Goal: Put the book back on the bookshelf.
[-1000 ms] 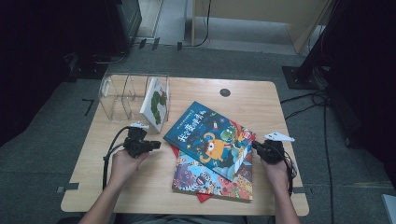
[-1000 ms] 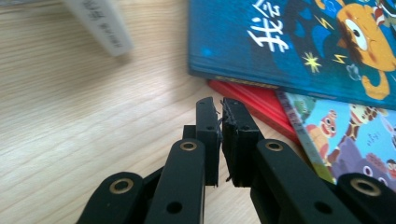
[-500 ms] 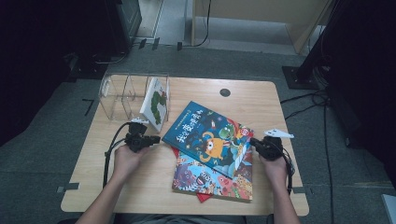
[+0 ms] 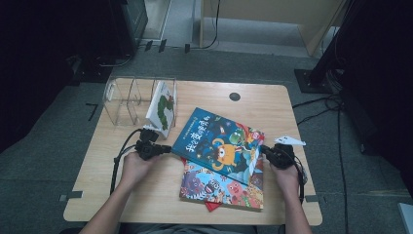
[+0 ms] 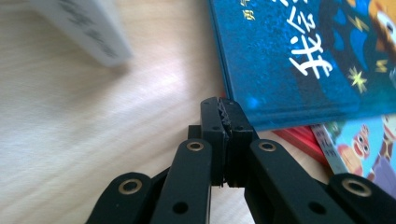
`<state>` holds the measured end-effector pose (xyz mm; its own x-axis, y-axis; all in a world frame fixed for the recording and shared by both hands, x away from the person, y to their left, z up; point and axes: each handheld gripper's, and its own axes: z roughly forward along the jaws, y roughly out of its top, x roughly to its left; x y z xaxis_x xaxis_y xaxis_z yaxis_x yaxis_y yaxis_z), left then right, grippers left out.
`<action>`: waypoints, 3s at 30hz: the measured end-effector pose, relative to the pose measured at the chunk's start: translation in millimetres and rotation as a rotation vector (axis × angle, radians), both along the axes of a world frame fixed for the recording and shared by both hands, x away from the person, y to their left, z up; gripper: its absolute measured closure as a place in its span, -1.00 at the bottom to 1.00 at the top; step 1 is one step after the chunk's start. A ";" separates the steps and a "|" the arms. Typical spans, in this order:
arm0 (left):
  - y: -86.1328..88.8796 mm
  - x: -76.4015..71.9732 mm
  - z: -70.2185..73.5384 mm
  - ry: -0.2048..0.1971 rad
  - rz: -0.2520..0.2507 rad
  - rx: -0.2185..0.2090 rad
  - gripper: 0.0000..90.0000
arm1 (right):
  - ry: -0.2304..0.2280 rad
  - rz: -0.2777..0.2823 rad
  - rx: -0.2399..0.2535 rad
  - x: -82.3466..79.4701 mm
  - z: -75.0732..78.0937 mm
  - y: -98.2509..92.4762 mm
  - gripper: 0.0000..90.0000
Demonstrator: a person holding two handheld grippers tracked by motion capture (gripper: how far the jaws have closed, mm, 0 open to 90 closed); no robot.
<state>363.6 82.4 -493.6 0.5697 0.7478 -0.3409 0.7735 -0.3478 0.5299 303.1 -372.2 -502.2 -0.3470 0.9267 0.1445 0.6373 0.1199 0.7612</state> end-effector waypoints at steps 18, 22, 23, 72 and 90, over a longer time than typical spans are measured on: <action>-10.8 -29.0 5.6 0.037 -0.052 -0.037 1.00 | 0.025 0.023 0.020 -2.7 2.2 -5.0 1.00; -10.6 -36.5 6.9 0.041 -0.049 -0.034 0.99 | 0.031 0.039 0.026 -3.2 3.2 -4.3 1.00; -10.5 -38.9 7.6 0.041 -0.047 -0.036 0.99 | 0.035 0.042 0.026 -3.4 3.6 -3.6 1.00; -35.4 15.8 7.5 0.121 -0.006 -0.036 -0.16 | 0.038 0.059 0.005 1.2 1.9 1.7 1.00; -50.2 22.8 2.7 0.135 -0.032 -0.009 -0.45 | 0.036 0.066 0.015 2.4 1.1 3.3 1.00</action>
